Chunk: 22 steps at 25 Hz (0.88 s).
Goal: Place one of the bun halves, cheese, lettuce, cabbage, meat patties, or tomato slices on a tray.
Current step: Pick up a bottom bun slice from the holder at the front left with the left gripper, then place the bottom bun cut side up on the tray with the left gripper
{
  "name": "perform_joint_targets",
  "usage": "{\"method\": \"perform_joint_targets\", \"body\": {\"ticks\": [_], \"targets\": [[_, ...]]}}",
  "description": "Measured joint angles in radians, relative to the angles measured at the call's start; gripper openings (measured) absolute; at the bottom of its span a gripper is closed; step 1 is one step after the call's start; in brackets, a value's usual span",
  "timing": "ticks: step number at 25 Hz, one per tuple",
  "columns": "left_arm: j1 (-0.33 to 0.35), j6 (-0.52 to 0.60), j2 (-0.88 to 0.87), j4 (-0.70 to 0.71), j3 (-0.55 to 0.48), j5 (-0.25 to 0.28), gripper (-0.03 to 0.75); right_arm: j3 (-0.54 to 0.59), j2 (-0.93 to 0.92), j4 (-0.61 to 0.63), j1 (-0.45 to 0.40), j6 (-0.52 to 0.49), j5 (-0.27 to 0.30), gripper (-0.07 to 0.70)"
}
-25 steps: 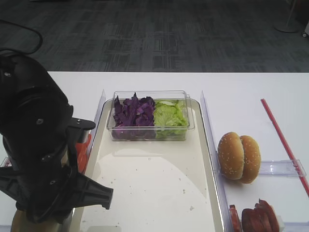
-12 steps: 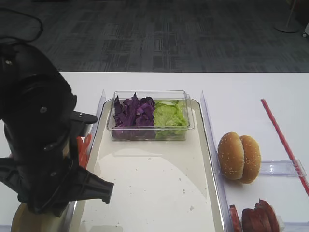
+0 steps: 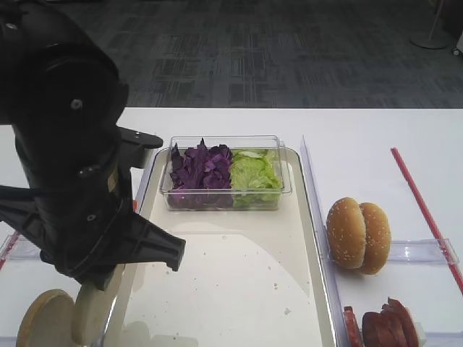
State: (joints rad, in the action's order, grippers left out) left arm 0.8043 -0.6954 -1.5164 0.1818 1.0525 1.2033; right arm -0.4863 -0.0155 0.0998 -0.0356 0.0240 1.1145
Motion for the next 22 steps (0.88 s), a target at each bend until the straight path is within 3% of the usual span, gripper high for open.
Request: {"method": "perform_joint_targets", "body": {"ticks": [4,11,17,22], "targets": [[-0.002,0.029,0.000,-0.007,0.007,0.002,0.110,0.000,0.000,0.000,0.000,0.000,0.000,0.536],[-0.076,0.151,0.000,-0.122,0.007,-0.002,0.110,0.000,0.000,0.000,0.000,0.000,0.000,0.536],[-0.143,0.266,0.037,-0.244,0.007,-0.117,0.110,0.000,0.000,0.000,0.000,0.000,0.000,0.536],[-0.195,0.384,0.040,-0.395,0.007,-0.174,0.110,0.000,0.000,0.000,0.000,0.000,0.000,0.536]]}}
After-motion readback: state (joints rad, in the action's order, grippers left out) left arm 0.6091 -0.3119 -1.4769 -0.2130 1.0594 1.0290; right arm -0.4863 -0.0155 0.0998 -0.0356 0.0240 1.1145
